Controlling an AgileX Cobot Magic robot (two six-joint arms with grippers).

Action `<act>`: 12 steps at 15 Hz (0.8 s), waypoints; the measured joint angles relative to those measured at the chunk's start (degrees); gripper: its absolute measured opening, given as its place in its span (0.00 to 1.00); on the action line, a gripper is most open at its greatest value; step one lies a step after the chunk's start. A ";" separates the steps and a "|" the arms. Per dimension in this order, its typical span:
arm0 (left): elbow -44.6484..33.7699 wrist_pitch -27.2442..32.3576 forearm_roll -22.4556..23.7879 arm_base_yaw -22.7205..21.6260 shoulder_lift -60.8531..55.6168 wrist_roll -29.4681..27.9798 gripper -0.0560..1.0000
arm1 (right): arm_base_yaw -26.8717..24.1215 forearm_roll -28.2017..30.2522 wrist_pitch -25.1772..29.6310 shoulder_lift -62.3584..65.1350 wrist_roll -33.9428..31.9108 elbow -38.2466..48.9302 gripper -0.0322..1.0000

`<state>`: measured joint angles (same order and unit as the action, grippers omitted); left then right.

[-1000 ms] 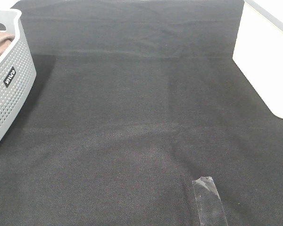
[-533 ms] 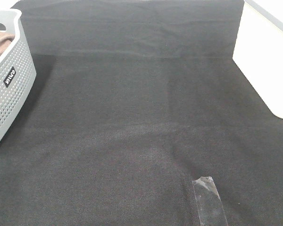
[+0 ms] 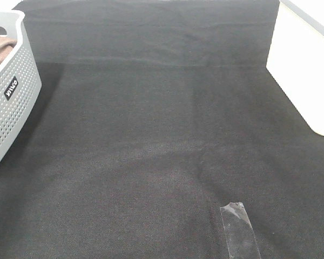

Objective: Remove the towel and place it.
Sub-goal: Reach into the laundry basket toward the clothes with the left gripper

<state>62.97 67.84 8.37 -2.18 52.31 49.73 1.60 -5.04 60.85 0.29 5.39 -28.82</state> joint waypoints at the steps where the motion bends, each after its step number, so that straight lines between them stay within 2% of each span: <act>1: 8.77 -0.11 2.01 0.00 10.43 1.49 0.99 | 0.00 0.00 0.00 0.00 0.00 0.00 0.78; 4: 24.01 -0.11 4.30 0.00 28.36 5.50 0.99 | 0.00 0.00 0.00 0.00 0.00 0.00 0.78; 7: 34.32 -0.11 7.73 0.00 43.54 9.22 0.99 | 0.00 0.00 0.00 0.00 0.00 0.00 0.78; 9: 37.53 -0.29 8.54 -0.74 50.65 11.97 0.99 | 0.00 0.00 0.00 0.00 0.00 0.00 0.78; 10: 37.53 -0.29 8.54 -0.74 50.65 11.97 0.99 | 0.00 0.00 0.00 0.00 0.00 0.00 0.78; 12: 38.16 -2.23 8.77 -4.41 56.49 18.22 0.98 | 0.00 0.00 0.00 0.00 0.00 0.00 0.78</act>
<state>101.13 65.60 17.13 -6.59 108.80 67.95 1.60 -5.04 60.85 0.29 5.39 -28.82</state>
